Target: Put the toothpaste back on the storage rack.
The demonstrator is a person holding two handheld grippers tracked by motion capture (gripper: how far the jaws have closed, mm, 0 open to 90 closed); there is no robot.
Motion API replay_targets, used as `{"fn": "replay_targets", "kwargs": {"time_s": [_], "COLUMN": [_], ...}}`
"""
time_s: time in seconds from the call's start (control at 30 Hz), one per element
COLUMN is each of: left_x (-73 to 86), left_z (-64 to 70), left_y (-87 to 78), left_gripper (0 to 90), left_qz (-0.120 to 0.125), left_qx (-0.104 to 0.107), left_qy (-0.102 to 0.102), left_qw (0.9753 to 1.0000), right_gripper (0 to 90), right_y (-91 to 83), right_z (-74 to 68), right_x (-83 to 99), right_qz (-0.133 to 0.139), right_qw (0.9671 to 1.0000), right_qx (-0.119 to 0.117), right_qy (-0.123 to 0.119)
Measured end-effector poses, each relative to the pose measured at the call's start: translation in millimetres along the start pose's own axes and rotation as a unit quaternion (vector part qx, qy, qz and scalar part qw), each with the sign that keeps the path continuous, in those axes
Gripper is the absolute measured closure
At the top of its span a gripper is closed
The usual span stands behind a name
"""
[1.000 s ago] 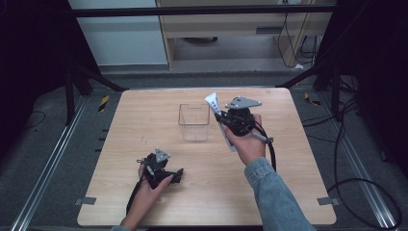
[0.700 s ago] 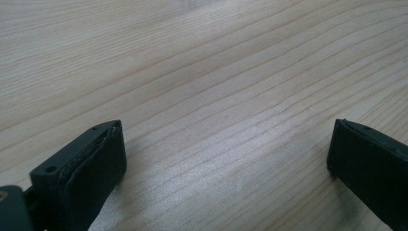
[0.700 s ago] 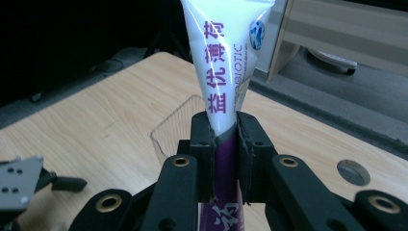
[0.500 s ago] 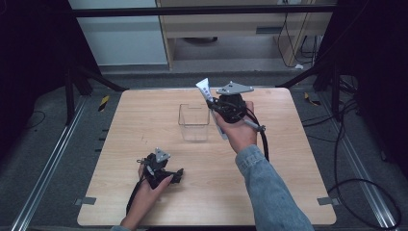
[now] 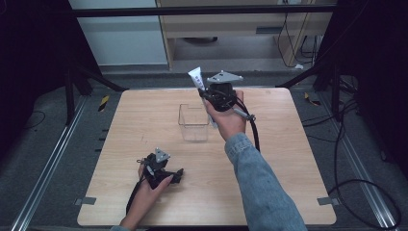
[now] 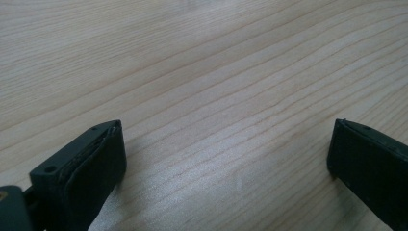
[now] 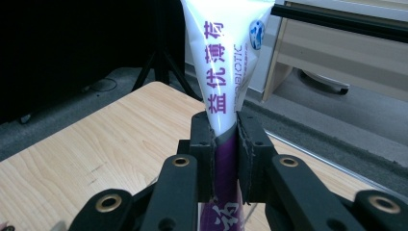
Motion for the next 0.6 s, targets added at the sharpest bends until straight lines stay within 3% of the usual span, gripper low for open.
{"fn": "replay_targets", "kwargs": {"time_s": [0.6], "left_x": [0.1], "left_z": [0.0], "left_y": [-0.1], "left_gripper": [0.0], "left_qz": [-0.001], "left_qx": [0.001], "left_qy": [0.001], "left_qw": [1.0000], "right_gripper": [78.6], "right_y": [25.5], "right_z": [-10.3], "right_x": [-16.7], "right_qz": [0.017], "right_qw": [0.9998], "right_qx": [-0.001], "right_qy": [-0.007]}}
Point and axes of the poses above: each handheld gripper's, and its own axes: y roughly forward along the jaws, x roughly out of its underside, z roughly to its right, the point moved 3 cm from there along y, roughly forward along the jaws, and after that the axes turned 14 degrees about y, right-handed, at the moved point
